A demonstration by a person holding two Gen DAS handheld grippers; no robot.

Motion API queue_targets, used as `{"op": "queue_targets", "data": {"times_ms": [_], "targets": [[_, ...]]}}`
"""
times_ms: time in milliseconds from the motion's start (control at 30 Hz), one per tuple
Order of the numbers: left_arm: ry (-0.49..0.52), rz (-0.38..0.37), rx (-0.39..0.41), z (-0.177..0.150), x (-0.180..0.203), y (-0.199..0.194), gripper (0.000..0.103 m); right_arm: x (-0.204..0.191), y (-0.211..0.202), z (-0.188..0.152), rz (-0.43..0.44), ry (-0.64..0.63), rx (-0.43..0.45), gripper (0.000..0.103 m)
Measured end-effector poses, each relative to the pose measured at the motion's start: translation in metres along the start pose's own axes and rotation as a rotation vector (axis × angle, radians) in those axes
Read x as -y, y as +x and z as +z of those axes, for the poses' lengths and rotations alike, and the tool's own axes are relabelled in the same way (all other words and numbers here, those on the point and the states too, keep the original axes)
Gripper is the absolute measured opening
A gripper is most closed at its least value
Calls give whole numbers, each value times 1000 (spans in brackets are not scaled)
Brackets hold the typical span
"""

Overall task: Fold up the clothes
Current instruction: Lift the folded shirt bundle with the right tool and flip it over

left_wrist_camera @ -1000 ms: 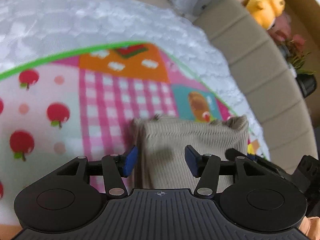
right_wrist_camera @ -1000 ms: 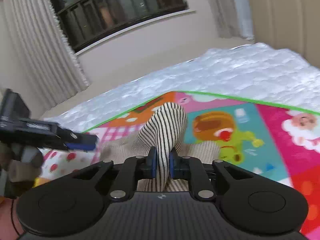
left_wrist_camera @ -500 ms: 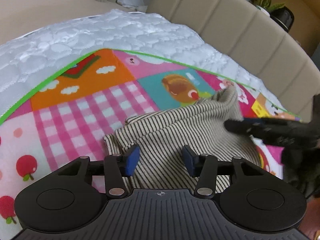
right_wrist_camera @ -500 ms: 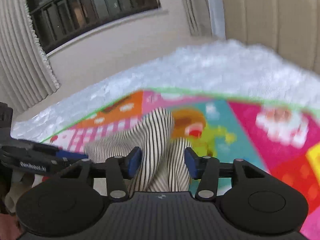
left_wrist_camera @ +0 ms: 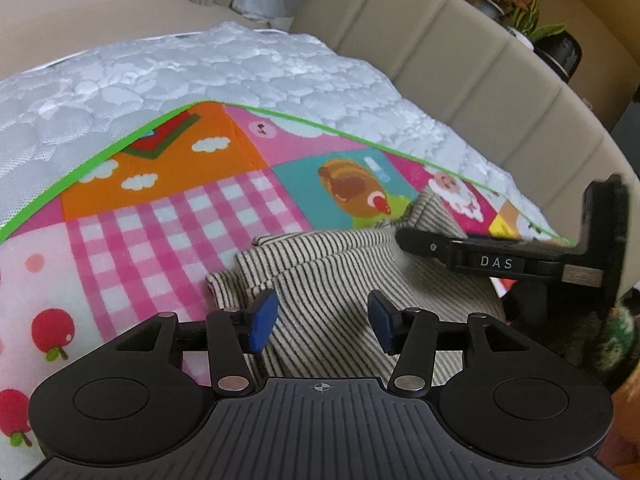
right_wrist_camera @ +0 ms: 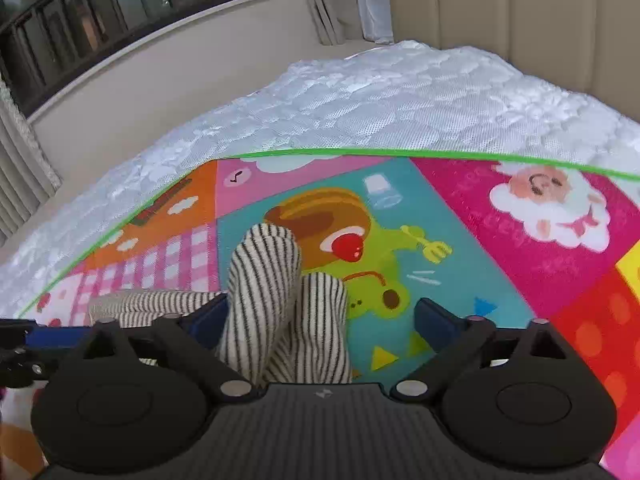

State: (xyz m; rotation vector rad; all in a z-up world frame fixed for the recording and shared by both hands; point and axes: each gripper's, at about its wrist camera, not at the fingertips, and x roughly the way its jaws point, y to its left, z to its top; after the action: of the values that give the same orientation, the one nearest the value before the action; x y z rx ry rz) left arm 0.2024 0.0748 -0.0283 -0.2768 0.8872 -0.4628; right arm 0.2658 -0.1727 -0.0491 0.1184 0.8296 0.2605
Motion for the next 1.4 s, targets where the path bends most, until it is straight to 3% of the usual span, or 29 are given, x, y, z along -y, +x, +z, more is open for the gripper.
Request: {"op": "queue_targets", "data": {"times_ms": [167,433,500,567,667,767,900,967,1033,1100,1167,1267,1400], "targets": [[-7,-12,-5,0,-1,2,65,-3,-16,4,4,23,10,103],[-5,-12,-7,-2,0,2,73,0,-78,-13,9,62,9,103],[2,-8,-7,-2,1,1,74,-5,-83,-24,-13,19,0,103],[22,6,12,-1,1,-3,74,-18,-71,-39,-108,-109,-35,103],[107,54,101,1,8,-26,77,-26,-49,-57,-141,-212,-34,103],[244,23,154,3,26,-43,93,-26,-55,-49,-111,-200,-34,103],[489,-23,104,12,55,-29,94,-9,-94,-36,44,-19,-33,103],[604,-6,68,16,62,-11,94,3,-103,-39,158,128,-108,103],[640,-12,24,23,60,9,95,12,-95,-52,270,261,-220,101],[579,-62,-55,31,48,33,96,19,-82,-65,345,375,-316,87],[482,-116,-130,38,31,57,101,26,-61,-76,356,469,-381,64],[293,-183,-181,41,1,78,103,37,-40,-73,362,539,-392,58],[216,-205,-186,32,-14,74,102,36,-37,-46,320,454,-347,57]]}}
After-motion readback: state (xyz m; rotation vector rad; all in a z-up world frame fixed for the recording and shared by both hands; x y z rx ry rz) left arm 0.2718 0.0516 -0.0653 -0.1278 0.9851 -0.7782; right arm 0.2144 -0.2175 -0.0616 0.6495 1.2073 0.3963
